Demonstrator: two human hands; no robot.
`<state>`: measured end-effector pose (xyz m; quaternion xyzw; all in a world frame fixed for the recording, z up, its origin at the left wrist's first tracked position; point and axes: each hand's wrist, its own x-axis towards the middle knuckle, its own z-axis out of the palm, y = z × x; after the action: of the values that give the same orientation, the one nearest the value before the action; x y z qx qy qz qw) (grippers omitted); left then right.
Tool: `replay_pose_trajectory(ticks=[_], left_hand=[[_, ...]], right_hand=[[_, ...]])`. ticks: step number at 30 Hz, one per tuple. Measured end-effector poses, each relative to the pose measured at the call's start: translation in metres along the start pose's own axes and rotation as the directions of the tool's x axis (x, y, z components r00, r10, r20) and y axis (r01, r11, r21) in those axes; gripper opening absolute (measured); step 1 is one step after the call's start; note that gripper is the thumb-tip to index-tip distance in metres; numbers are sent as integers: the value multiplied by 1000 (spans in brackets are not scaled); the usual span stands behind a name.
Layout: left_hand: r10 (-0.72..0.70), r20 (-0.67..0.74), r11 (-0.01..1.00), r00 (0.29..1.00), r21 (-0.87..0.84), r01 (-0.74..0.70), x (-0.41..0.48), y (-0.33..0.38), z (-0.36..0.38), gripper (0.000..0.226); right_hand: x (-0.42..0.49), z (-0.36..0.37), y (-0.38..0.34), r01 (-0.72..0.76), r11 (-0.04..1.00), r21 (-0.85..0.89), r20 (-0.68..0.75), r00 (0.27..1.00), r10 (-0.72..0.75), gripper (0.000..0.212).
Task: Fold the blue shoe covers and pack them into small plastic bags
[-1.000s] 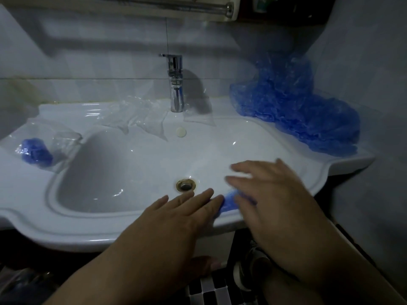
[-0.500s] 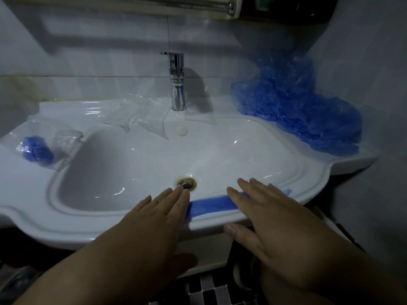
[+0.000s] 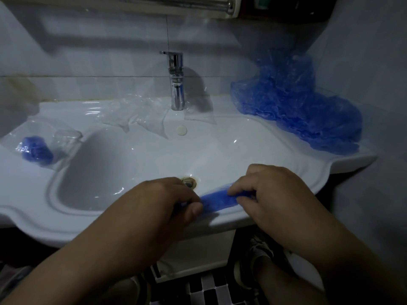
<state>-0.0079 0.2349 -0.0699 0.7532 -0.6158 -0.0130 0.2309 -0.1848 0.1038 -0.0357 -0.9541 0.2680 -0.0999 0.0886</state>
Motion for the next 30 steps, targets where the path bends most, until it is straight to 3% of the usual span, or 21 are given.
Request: replay_pose_trajectory(ticks=[2,4,7,10,13,17,20,22,26,30], left_hand=[[-33,17,999,999,-36,34,1,2,-4,47],[-51,-15,981,999,-190,47,-1,-1,-7,21],[-40,30,939,999,-340,48,-3,-5,-10,49],[162,25,958,987,-244,-151,-2,-1,-12,56],[251,-13,959,968,-131,-250,3,1,-4,64],[399,-76,910,914,-91,-405,12,2,12,48],[350,-101,916,931,-172,-363,8,5,18,42],[325,-93,922,941,-191,-337,2,12,13,36],[302,-52,936,952,-171,-307,-2,19,5,35],[292,-24,939,956,-183,-291,-4,14,7,35]], right_hand=[[2,6,0,-1,1000,30,-20,1000,2,27],[3,12,2,16,995,100,-86,996,-7,26],[3,17,4,28,984,178,-116,993,-8,25],[2,20,4,47,973,225,-112,993,-22,24],[2,22,4,72,968,242,-121,992,-44,20],[1,26,5,105,959,264,-166,984,-62,24],[-10,21,10,179,930,320,-242,965,-103,32],[-23,13,10,267,888,376,-220,956,-194,32],[-41,6,0,378,837,396,-195,925,-326,24],[-42,10,-5,422,792,440,-221,906,-360,14]])
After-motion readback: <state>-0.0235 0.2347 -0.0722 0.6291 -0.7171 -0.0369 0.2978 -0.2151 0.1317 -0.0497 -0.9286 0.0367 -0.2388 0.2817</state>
